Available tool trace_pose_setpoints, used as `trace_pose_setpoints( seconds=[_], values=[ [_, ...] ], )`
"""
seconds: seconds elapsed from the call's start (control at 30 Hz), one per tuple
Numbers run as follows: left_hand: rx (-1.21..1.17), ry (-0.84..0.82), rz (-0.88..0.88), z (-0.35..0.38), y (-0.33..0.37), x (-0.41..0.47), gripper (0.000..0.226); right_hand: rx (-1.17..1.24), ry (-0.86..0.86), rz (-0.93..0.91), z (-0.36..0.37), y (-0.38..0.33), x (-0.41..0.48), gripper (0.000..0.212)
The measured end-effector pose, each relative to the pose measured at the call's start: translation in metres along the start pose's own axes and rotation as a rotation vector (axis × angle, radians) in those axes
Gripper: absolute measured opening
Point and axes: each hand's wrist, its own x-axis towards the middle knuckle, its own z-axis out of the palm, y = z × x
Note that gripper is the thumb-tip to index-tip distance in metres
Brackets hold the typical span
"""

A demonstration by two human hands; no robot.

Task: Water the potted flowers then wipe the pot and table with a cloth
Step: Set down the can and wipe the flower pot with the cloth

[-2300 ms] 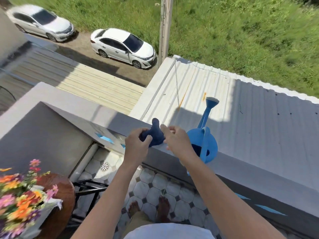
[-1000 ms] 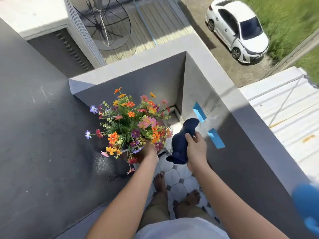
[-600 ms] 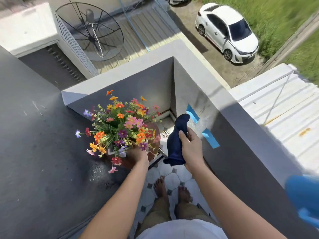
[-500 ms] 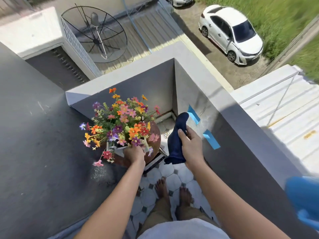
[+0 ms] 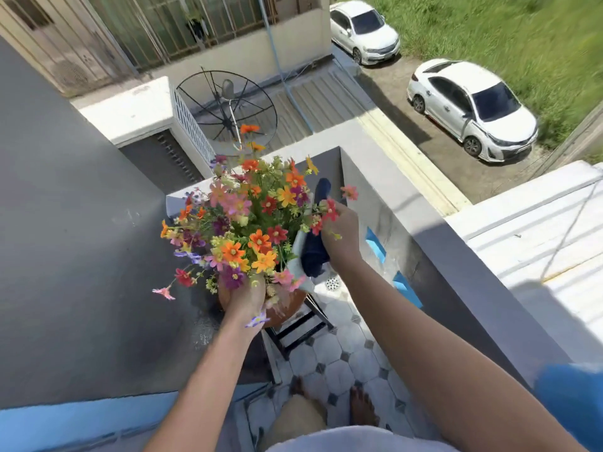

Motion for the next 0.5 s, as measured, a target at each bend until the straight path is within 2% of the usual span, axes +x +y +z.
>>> trace_pose_setpoints(
  seconds=[0.07, 0.17, 0.2, 0.23, 0.3, 0.33, 0.43, 0.5],
  values=[
    [-0.06, -0.036, -0.038, 0.007, 0.012, -0.02, 0.076, -0.03, 0.025, -0.126, 0.002, -0.017, -0.01, 0.033],
    [-0.158, -0.05, -0.004, 0.017, 0.029, -0.037, 0.026, -0.035, 0.03, -0.25, 0.005, -0.031, -0.043, 0.033],
    [-0.181, -0.048, -0.003, 0.019, 0.034, -0.037, 0.019, -0.03, 0.015, -0.261, 0.007, -0.031, -0.055, 0.03],
    [-0.182, -0.053, -0.001, 0.019, 0.037, -0.034, 0.023, -0.015, -0.001, -0.263, 0.007, -0.026, -0.064, 0.026],
    [-0.169, -0.074, 0.035, 0.017, 0.04, -0.026, 0.053, -0.011, -0.013, -0.269, 0.006, -0.014, -0.078, 0.024],
    [-0.154, -0.086, 0.047, 0.016, 0.044, -0.031, 0.056, -0.023, -0.01, -0.274, 0.003, -0.008, -0.079, 0.026],
    [-0.136, -0.139, 0.023, 0.015, 0.047, -0.041, 0.022, -0.073, 0.029, -0.219, -0.004, 0.006, -0.067, 0.028],
    [-0.135, -0.137, 0.011, 0.014, 0.042, -0.045, 0.02, -0.117, 0.082, -0.152, -0.009, 0.014, -0.056, 0.025]
  ],
)
